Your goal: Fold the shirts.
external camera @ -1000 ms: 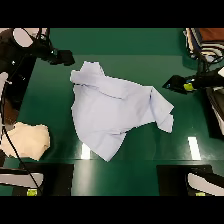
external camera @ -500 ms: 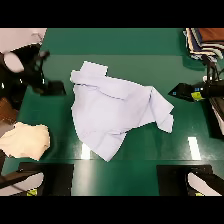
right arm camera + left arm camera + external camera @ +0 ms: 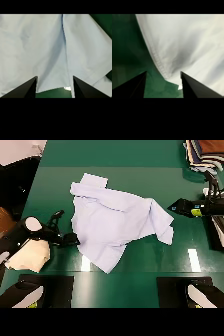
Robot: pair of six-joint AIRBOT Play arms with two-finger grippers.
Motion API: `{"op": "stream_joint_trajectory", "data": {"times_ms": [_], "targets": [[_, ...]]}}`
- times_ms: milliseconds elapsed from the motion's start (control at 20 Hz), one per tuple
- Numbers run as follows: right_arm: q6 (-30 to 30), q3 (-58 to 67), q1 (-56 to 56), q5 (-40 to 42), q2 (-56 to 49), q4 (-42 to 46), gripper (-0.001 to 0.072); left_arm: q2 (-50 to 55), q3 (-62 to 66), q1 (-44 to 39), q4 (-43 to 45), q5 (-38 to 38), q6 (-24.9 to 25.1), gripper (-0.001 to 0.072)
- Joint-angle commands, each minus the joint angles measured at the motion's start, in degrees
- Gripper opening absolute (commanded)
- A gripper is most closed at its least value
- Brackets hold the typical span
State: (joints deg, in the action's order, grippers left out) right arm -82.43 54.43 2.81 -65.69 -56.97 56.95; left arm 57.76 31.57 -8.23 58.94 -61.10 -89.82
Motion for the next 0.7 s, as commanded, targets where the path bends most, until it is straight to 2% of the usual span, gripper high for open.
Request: {"op": "stream_joint_trajectory", "data": {"times_ms": [0, 150, 200, 300, 450, 650], "targets": [[0.0, -0.1, 0.0, 0.2, 0.1, -0.4, 0.0507, -0.7, -3.7, -4.5, -2.7, 4.7, -1.8, 0.0488], [0.0, -0.1, 0.0, 0.2, 0.1, -0.4, 0.0507, -0.7, -3.8, -7.6, -3.8, 7.5, -2.0, 0.0487], [0.0, -0.1, 0.0, 0.1, 0.2, -0.4, 0.0507, -0.7, -3.8, -8.2, -4.1, 8.4, -2.3, 0.0452], [0.0, -0.1, 0.0, -0.3, 0.3, 0.3, 0.0507, -0.7, -3.4, -8.2, -3.8, 9.6, -3.2, 0.0024], [-0.1, -0.2, -0.1, -4.2, 1.4, 5.2, 0.0507, -0.7, 0.2, -5.9, -2.7, 9.5, -3.2, 0.0025], [-1.6, -0.8, -0.1, -13.8, 3.1, 18.8, 0.0507, -0.7, 8.3, 0.4, 1.2, 9.3, -2.6, 0.0025]]}}
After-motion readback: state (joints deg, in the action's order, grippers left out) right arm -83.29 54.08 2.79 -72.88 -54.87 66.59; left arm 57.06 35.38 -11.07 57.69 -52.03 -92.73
